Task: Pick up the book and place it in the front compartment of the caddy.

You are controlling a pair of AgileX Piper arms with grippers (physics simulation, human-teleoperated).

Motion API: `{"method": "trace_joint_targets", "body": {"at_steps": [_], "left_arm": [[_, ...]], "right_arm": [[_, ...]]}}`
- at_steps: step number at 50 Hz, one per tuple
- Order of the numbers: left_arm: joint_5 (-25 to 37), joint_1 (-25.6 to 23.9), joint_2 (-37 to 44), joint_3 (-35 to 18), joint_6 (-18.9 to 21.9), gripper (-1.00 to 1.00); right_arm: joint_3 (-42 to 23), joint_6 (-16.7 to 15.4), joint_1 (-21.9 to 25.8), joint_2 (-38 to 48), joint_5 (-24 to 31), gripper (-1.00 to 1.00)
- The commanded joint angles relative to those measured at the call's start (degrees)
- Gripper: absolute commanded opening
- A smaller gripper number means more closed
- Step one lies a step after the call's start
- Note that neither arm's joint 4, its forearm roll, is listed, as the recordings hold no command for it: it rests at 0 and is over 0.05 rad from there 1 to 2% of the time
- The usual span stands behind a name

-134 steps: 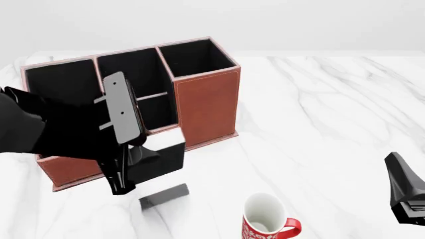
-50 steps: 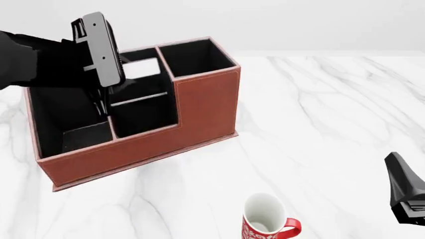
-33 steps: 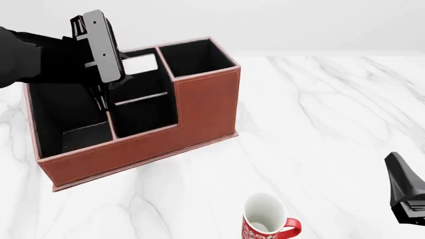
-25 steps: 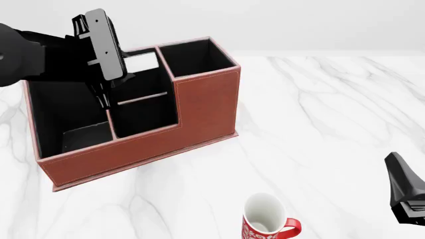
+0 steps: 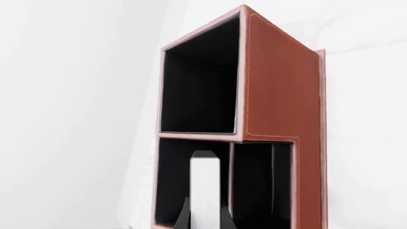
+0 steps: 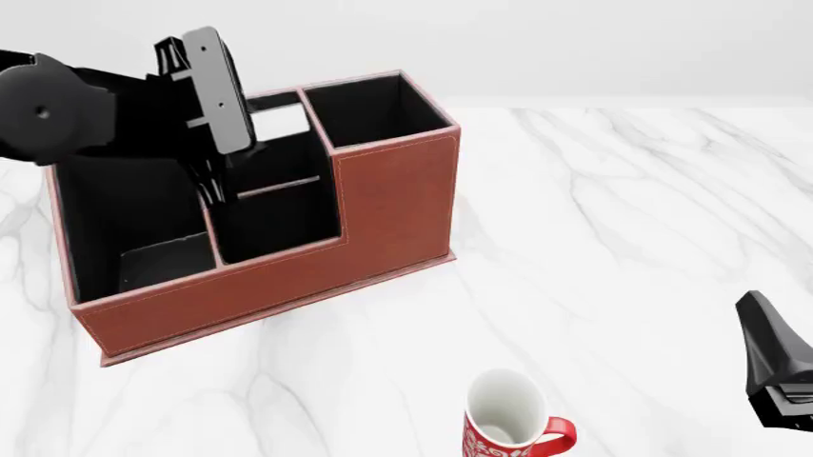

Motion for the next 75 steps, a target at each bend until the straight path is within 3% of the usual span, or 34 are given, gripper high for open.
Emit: {"method": "trace_joint_targets", "body": {"at_steps": [1,13,62,69,70,75], "left_arm": [[-1.5,1.6,-0.4,-0.4,0.5,-1.0],[-4.0,2.7,1.0,1.4,1.7,-1.0],[-12.9,4.6,12.0,-1.9,2.2,-1.0],[-13.4,7.2,14.9,-2.8,2.4,-1.0],[-13.5,7.4,15.1,-3.0,2.4,1.0],[-13.2,8.0,15.1,-3.2,2.7,1.0]], "right_arm": [[0.0,-0.1,-0.2,-0.1,0.0,1.0],[0.0,-0.1,-0.2,-0.1,0.0,1.0],[0.0,-0.1,-0.2,-0.1,0.0,1.0],[0.0,-0.1,-0.2,-0.1,0.0,1.0],[0.0,-0.1,-0.2,-0.1,0.0,1.0],[0.0,-0.1,-0.2,-0.1,0.0,1.0]]}}
